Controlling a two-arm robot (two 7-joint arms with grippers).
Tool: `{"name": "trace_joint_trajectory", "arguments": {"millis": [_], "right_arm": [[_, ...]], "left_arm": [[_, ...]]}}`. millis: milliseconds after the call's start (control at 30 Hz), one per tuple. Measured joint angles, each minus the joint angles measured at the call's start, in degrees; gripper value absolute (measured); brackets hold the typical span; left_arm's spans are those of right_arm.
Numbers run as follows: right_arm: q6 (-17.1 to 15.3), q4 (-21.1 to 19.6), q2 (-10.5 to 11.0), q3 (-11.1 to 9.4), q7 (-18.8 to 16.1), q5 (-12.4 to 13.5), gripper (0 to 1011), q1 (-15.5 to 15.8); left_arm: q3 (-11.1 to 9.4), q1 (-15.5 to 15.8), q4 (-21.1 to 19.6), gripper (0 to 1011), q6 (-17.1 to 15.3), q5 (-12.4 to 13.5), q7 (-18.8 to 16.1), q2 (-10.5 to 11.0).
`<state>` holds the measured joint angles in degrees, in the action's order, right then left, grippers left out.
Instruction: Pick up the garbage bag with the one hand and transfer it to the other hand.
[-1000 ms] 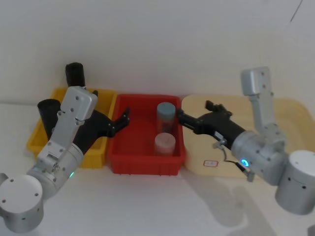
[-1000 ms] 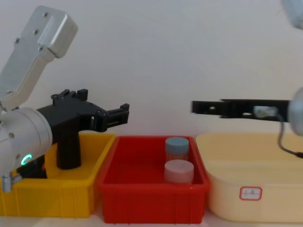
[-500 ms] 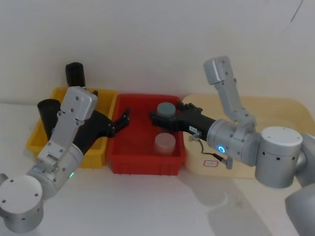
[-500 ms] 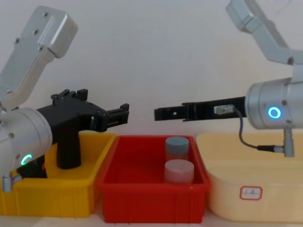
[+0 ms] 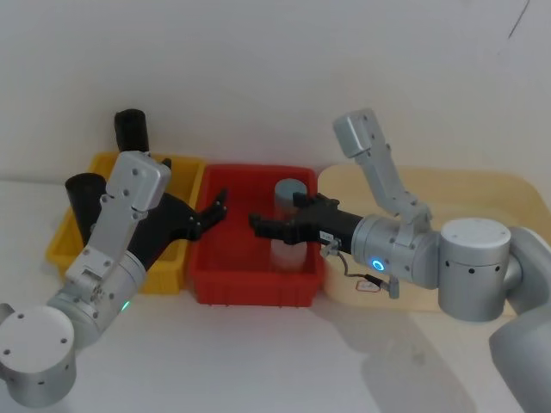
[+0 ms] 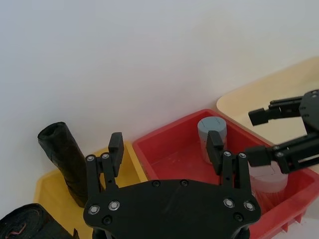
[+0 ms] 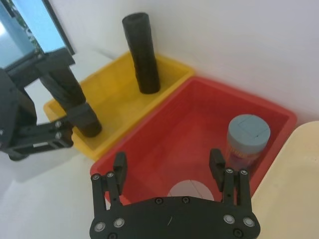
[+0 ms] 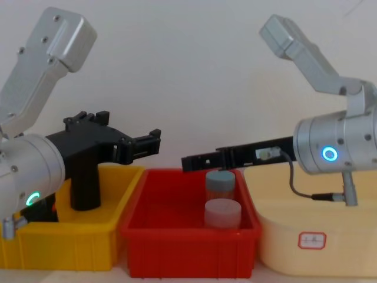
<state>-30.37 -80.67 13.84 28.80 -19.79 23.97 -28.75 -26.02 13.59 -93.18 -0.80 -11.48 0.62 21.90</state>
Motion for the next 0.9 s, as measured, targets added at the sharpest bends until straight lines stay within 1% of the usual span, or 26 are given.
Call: {"name": "trace_joint_trajectory", "arguments": {"millis": [233, 500, 900], "right_arm": [[0.0, 0.8, 1.0, 0.8, -0.7, 0.0, 1001, -0.1], [0.1, 1.3, 2.0, 1.3, -0.9, 0.0, 1001, 0.4], [0.1, 2.7, 2.4, 1.7, -1.1, -0.5, 1001, 0.4]], "left_arm": [[0.0, 0.0, 0.0, 1000, 0.0, 0.0, 0.0, 0.0], [0.0, 0.0, 0.0, 1000, 0.0, 0.0, 0.0, 0.0], [0.0, 0.0, 0.0, 1000, 0.0, 0.0, 0.0, 0.0]]}}
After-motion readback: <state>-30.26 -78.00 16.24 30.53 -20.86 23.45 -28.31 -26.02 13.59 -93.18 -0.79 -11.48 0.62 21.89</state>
